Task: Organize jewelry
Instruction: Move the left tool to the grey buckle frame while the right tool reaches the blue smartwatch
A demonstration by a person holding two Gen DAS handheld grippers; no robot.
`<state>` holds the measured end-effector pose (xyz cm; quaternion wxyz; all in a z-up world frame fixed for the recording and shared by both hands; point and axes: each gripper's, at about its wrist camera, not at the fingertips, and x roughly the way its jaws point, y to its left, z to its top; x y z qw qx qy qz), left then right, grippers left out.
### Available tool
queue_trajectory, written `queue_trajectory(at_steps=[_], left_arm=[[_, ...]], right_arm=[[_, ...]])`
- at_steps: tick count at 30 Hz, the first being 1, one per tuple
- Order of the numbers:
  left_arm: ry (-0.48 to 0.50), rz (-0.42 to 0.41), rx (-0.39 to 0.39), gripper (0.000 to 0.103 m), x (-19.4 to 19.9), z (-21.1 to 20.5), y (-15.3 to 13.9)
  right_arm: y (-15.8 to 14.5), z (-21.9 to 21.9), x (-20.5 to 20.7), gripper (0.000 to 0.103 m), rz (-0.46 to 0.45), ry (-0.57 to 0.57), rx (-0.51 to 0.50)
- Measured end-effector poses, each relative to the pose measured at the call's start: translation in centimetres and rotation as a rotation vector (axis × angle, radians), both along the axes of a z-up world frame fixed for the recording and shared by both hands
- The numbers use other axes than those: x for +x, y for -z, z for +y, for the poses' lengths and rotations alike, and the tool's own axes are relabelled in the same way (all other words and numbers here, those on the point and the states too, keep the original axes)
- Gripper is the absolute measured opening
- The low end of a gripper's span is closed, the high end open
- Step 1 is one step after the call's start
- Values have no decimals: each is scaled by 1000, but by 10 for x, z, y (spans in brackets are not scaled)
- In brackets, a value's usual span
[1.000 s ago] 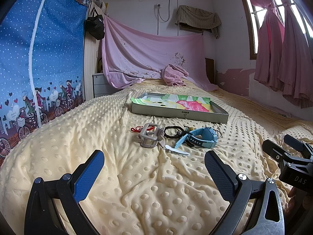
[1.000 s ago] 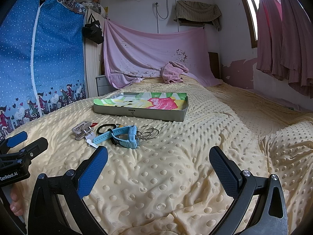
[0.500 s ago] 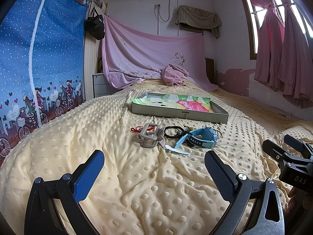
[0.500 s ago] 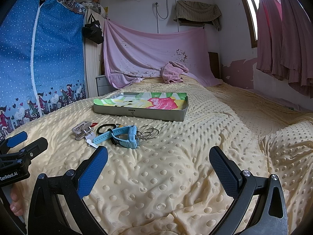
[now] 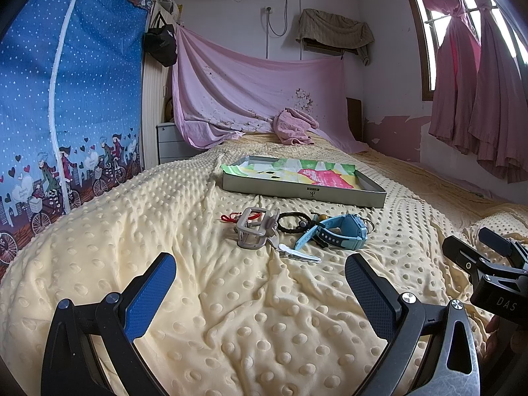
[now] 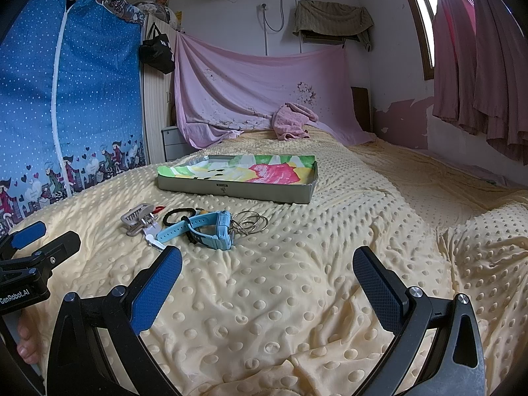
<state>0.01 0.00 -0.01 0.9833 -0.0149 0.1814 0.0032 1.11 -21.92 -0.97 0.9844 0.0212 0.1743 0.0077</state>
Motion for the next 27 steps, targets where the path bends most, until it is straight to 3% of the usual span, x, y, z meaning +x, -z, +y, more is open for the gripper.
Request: queue_trajectory(at_steps=[14,27], left_arm=[[1,12,-36,103,5,8,1],[19,49,-20,103,51,25,-20]], right_arm=[[-2,-2,0,102,1,-13,31],[-23,9,29,102,-6,-134,19]])
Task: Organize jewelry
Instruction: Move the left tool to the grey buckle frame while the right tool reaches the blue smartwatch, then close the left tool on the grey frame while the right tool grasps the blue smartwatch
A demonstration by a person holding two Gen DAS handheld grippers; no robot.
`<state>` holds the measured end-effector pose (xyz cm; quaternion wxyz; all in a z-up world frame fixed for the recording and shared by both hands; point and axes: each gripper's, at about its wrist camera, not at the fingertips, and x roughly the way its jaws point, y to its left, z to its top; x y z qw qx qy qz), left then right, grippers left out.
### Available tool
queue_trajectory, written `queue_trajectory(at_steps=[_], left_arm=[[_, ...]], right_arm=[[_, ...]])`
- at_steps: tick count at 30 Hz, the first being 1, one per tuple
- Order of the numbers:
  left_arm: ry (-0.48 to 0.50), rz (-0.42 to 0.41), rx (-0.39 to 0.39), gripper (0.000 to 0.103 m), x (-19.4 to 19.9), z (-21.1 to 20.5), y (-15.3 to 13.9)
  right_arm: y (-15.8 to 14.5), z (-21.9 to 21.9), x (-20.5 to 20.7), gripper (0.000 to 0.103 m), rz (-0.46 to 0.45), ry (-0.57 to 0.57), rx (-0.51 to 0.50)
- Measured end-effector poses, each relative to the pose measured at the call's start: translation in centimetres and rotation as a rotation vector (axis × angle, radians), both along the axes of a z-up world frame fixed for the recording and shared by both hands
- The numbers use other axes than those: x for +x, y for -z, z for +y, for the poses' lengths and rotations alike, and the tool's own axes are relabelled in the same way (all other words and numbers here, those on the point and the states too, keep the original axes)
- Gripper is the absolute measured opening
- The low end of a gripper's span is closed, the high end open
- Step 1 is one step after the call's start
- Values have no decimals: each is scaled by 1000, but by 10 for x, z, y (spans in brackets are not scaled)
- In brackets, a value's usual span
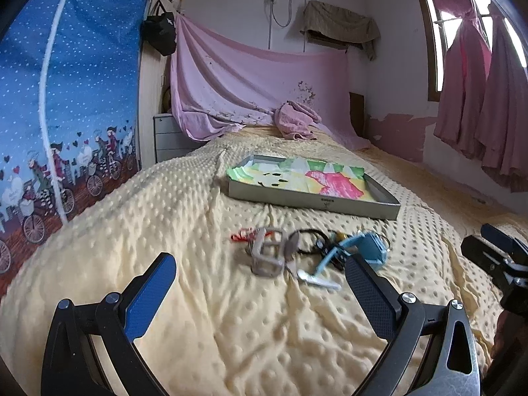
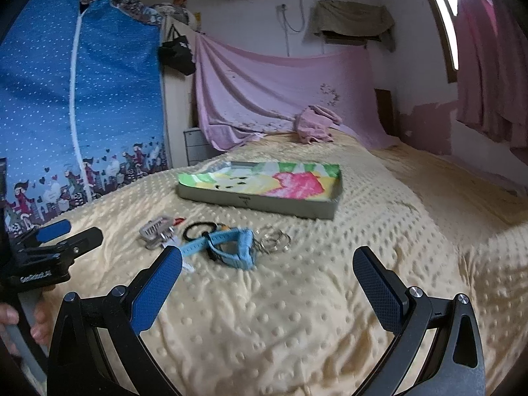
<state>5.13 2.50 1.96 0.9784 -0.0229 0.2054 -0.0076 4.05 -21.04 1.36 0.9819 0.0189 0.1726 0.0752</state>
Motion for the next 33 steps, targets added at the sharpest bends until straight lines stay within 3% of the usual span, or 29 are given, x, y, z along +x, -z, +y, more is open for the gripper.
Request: queue_trajectory(at_steps=[10,11,13,17,22,30,33], left_arm=[[55,8,-5,103,51,6,-1],[63,15,-12,103,54,7,2],[82,27,-25,100,60,6,9],[125,86,-49,81,74,2,22],[157,152,-69,70,88,-1,35],[165,194,-96,69,99,1,44],[165,206,-97,59,103,1,46]], right_arm=[[-11,14,70,99,56,-144,80],[-7,16,77,96,72,-152,86],[2,20,90,77,111,-165,80],[28,26,104,60,183,-183,77],[50,28,119,36,267,-200,84],[65,32,127,35,338,-189,80],[70,34,133,35,356,-183,86]])
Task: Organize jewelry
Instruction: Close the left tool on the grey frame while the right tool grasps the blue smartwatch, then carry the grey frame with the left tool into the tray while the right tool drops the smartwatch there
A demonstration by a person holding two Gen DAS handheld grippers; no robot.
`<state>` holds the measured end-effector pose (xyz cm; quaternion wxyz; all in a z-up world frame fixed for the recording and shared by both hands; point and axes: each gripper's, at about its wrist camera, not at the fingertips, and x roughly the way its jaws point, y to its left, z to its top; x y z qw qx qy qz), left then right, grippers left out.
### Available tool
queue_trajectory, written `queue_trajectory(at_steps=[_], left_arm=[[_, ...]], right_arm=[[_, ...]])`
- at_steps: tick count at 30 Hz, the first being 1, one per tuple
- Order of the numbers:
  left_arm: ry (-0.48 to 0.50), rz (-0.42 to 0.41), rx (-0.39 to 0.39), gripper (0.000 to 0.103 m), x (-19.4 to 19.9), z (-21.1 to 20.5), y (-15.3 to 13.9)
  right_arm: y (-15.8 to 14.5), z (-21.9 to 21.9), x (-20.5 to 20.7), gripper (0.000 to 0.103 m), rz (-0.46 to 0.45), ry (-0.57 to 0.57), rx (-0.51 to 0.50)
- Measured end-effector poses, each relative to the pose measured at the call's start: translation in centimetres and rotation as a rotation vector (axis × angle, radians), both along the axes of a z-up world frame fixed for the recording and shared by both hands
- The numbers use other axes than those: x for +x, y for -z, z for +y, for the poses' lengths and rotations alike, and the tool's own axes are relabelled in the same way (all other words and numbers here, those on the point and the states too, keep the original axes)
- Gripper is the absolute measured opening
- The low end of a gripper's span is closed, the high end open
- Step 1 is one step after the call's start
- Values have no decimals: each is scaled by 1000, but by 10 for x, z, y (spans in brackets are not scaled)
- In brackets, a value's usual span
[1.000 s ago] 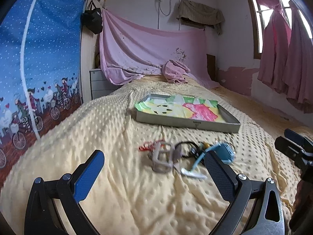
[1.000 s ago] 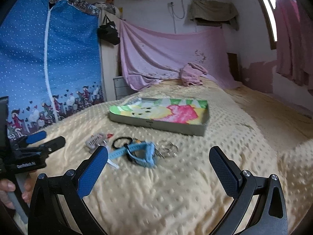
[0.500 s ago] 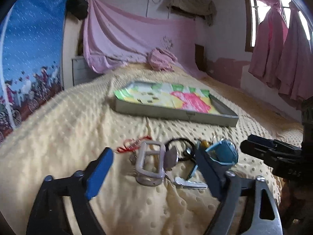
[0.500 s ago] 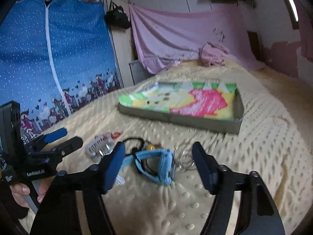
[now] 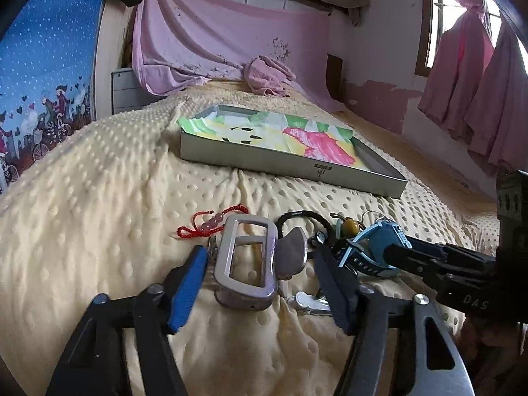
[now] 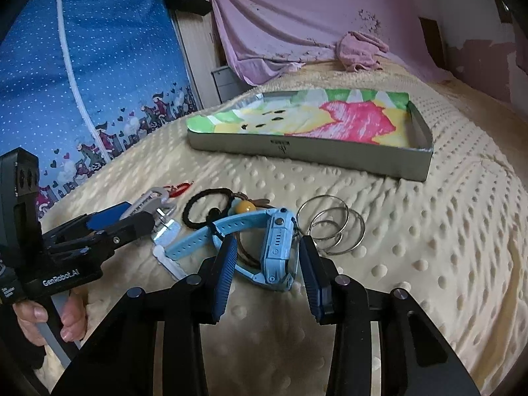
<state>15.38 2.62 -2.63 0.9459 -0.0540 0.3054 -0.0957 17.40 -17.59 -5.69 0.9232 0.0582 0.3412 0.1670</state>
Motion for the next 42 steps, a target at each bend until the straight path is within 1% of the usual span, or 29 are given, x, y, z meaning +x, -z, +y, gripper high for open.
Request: queue_trajectory(at_steps=[2,3,5,7,12,16,19,23,27,30,33,36,38,42], left_arm=[[0,18,0,49,3,0,3],[-1,23,-1,48,4,1,3],[-3,18,-8,48,2,2,3],[2,8,-7,47,-1,0,2],[41,-9,-6,46,-12,-7,-2],[43,-20,-16,46,-17,-7,-4],[28,-33,-42,46,-20,-1,-8],[13,-40,-82,46,-21,6,-12],[4,-69,-91,46,-24,6,-18],[4,-100,-101,46,-24,5,-29],[-12,-120,-90,46,-17,4,-42],[-25,-140,-107,46,0,4,-56],[-38,-151,-123,46,19,3,-63],[-59,-156,-113,46,69,-2,-70]], right_arm=[[3,1,3,34,14,4,4],[4,2,5,30,19,6,7],[5,0,6,29,24,13,17],[6,-2,6,20,25,28,23],[7,-6,4,18,22,33,46],[4,-5,-2,18,8,21,53],[-2,-6,-9,17,-29,27,44],[-15,-10,-20,17,-100,52,28],[-28,-17,-25,17,-149,74,25],[-38,-25,-26,17,-178,95,38],[-49,-33,-21,17,-203,121,45],[-60,-43,-3,17,-192,142,73],[-65,-48,13,17,-191,159,85],[-66,-57,51,17,-167,201,127]])
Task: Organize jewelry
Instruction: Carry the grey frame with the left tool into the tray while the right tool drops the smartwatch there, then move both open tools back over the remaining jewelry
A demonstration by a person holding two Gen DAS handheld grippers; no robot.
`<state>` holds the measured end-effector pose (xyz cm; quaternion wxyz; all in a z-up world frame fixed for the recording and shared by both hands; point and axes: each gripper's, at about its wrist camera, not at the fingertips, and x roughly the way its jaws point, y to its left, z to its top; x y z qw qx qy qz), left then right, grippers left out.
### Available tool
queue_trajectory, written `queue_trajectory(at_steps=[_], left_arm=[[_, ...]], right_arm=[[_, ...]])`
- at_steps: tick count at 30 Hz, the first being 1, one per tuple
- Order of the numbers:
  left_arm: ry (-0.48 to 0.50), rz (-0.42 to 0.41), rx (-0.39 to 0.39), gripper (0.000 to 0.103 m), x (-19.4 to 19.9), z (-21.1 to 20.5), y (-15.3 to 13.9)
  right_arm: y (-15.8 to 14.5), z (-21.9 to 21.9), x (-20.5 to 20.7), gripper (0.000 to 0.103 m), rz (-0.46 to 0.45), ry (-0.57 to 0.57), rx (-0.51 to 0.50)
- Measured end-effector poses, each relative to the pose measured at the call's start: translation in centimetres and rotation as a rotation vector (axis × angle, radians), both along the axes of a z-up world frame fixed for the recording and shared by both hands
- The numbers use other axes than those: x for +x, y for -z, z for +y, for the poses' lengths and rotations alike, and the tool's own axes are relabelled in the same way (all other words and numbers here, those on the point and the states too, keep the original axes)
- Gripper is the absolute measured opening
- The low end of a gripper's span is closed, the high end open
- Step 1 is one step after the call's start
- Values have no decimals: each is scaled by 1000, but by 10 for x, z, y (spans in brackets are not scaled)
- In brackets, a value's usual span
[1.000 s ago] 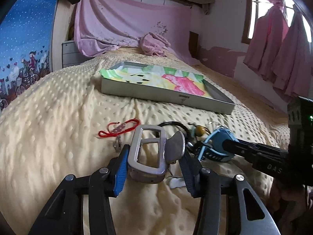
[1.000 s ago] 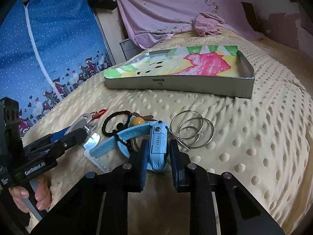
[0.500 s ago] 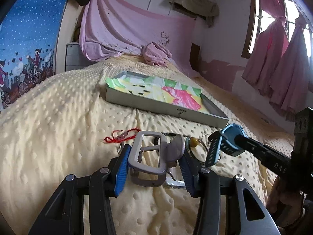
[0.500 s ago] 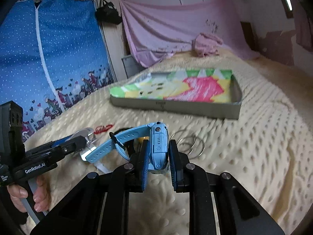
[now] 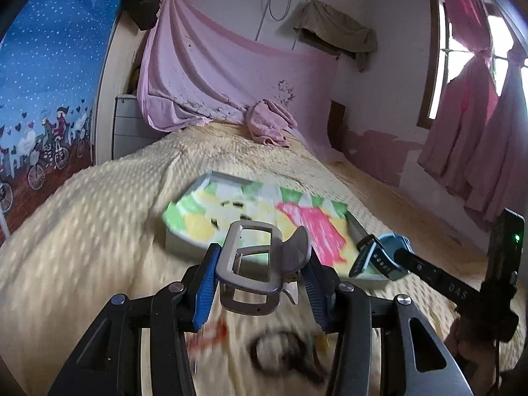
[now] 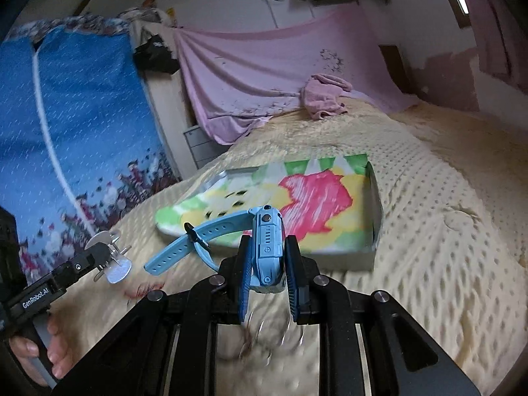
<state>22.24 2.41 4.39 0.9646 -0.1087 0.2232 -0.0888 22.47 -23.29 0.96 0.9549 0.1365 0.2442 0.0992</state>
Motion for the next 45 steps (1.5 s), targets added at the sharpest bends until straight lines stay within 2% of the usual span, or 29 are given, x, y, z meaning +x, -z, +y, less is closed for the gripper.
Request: queue_trajectory(at_steps=[6,10,20,22,24,26,30,31,34,35,36,38,45], left_arm=[[-4,35,-2,46,66,-8,11],[-10,98,-31,46,99,-9,28],[-12,203,-26,46,117,-17,56],[-13,201,-23,46,115,-17,58],[-9,201,-32,51,113,-16,57],[-22,190,-43,66,108,-13,55],[-54,160,-54,70,91,-8,47],[-60,156,-54,72,87,-7,45],[-80,117,-42,82,64,-5,34],[-83,99,-34,85,56,-5,31],[-84,78,-20,88,47,-5,27],[-92,40,6,100,27,-6,20],[-87,-40,37,103,-37,-1,4]], right_arm=[[15,-2,58,17,46,62,25],[31,0,85,17,97,79,0],[55,4,109,17,169,81,-18],[56,6,110,18,173,82,-25],[57,5,109,19,177,82,-28],[57,3,107,20,175,81,-24],[51,-1,94,36,141,91,-15],[48,-2,89,37,126,91,-16],[39,-5,71,39,83,88,-26],[35,-5,62,43,58,87,-33],[31,-6,55,52,40,88,-39],[22,-6,37,58,-12,80,-55],[-5,-6,-25,84,-120,46,-110]])
